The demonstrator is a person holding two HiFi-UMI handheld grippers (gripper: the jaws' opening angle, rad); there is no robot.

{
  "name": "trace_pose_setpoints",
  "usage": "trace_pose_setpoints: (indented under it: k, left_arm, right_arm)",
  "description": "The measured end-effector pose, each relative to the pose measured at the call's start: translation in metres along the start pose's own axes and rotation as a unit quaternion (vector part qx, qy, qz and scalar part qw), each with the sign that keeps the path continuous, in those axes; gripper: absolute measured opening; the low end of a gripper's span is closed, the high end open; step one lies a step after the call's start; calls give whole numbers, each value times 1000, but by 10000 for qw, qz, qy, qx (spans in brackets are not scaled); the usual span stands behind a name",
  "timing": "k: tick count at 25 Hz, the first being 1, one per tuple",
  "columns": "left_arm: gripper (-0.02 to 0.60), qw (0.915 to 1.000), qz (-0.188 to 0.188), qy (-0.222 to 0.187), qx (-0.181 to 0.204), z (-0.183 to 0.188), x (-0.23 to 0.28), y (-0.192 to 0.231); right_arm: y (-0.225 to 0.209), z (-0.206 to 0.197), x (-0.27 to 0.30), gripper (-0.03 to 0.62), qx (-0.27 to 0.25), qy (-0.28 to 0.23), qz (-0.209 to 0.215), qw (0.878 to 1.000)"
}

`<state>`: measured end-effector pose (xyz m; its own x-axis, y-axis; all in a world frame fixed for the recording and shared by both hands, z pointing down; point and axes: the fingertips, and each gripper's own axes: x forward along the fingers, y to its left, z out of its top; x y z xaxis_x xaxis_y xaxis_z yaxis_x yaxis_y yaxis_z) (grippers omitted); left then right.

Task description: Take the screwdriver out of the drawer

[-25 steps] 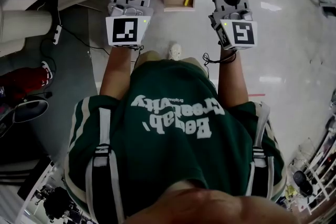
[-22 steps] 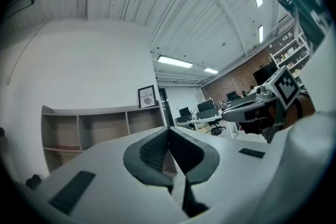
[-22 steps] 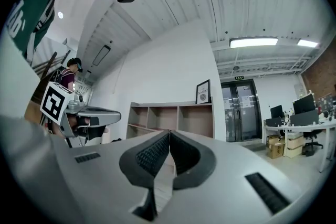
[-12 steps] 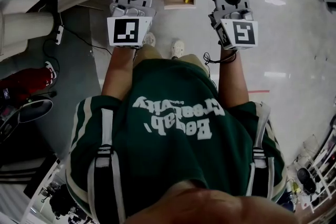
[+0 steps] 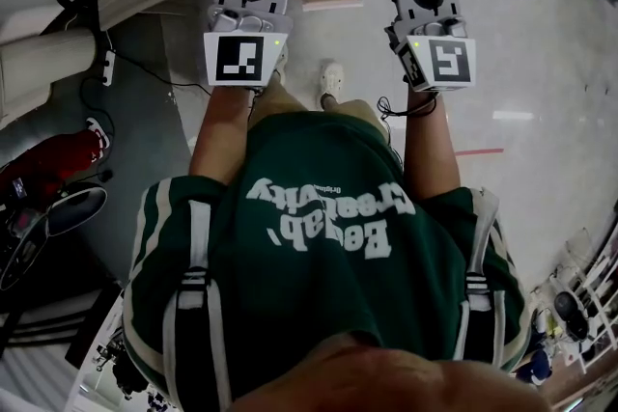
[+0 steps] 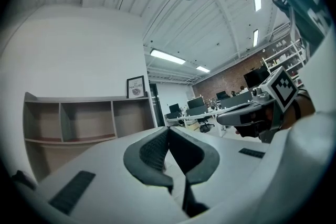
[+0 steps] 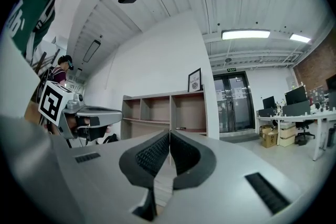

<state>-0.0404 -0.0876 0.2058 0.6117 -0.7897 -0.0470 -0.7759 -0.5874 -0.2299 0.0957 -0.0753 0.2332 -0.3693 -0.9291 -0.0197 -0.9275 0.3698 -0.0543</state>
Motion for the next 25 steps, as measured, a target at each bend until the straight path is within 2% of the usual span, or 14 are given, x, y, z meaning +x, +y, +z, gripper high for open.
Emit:
trace_pose_setpoints:
  k: [9, 14, 20, 25]
  left_arm:
    - [17, 9986, -459, 79, -252, -46, 25, 19]
    - [17, 9955, -870, 140, -338, -82, 39, 19]
    - [17, 9890, -1409, 399, -188, -131, 58, 8]
    - [17, 9837, -1603, 471, -668, -172, 77, 5]
  right_arm:
    - [7, -49, 31, 32, -177, 210, -257, 9993]
    - [7, -102, 46, 34, -54, 654, -606, 9960]
    - [-6, -175, 55, 34, 190, 1248, -1195, 9848]
    - [-9, -241, 66, 37, 386, 1783, -1541, 9711]
